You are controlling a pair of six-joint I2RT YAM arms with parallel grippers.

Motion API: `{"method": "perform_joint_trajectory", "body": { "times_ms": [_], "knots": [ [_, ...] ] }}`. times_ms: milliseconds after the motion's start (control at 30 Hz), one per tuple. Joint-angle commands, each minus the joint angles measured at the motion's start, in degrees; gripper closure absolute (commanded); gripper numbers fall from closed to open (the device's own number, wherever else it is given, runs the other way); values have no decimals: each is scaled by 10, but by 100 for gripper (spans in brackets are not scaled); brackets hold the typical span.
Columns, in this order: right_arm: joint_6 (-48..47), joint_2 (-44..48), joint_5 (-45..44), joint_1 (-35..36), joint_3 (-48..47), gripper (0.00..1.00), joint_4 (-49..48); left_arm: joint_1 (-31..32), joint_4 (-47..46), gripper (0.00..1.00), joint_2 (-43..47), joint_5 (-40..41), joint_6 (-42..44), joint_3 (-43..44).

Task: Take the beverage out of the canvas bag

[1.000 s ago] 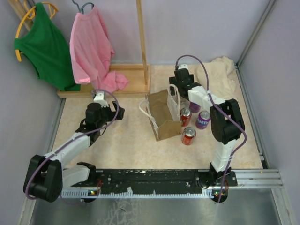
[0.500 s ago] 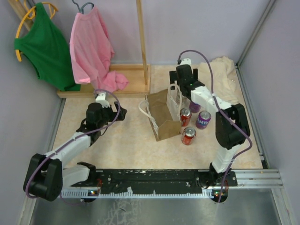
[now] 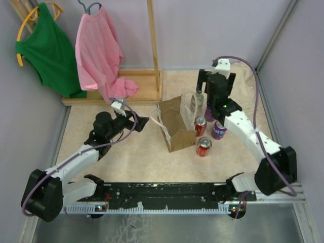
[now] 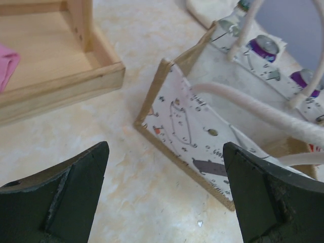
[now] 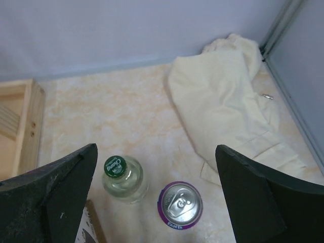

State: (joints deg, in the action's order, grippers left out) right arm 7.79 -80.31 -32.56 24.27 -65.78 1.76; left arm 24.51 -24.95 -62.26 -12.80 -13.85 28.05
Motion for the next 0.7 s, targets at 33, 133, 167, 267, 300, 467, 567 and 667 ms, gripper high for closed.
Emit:
{"method": "perform_joint_trajectory", "body": {
  "times_ms": [33, 133, 167, 267, 300, 467, 567, 667],
  "knots": [
    [16, 127, -71, 5, 51, 1, -82, 25, -81, 0, -8, -50, 18, 4],
    [17, 177, -71, 6, 66, 1, -79, 41, -101, 0, -35, -63, 12, 12],
    [17, 190, -70, 7, 68, 1, -75, 48, -107, 0, -45, -65, 10, 15],
    [20, 222, -66, 9, 69, 1, -58, 64, -120, 0, -78, -64, 6, 27],
    [21, 231, -65, 10, 69, 1, -52, 70, -122, 0, -89, -62, 5, 32],
    [14, 266, -65, 25, 77, 4, -31, 88, -148, 0, -127, -60, -1, 55],
    [11, 283, -69, 33, 82, 7, -19, 96, -153, 0, -147, -46, -5, 70],
    [10, 299, -70, 35, 87, 11, -5, 102, -147, 0, -167, -19, -16, 83]
  ]
}}
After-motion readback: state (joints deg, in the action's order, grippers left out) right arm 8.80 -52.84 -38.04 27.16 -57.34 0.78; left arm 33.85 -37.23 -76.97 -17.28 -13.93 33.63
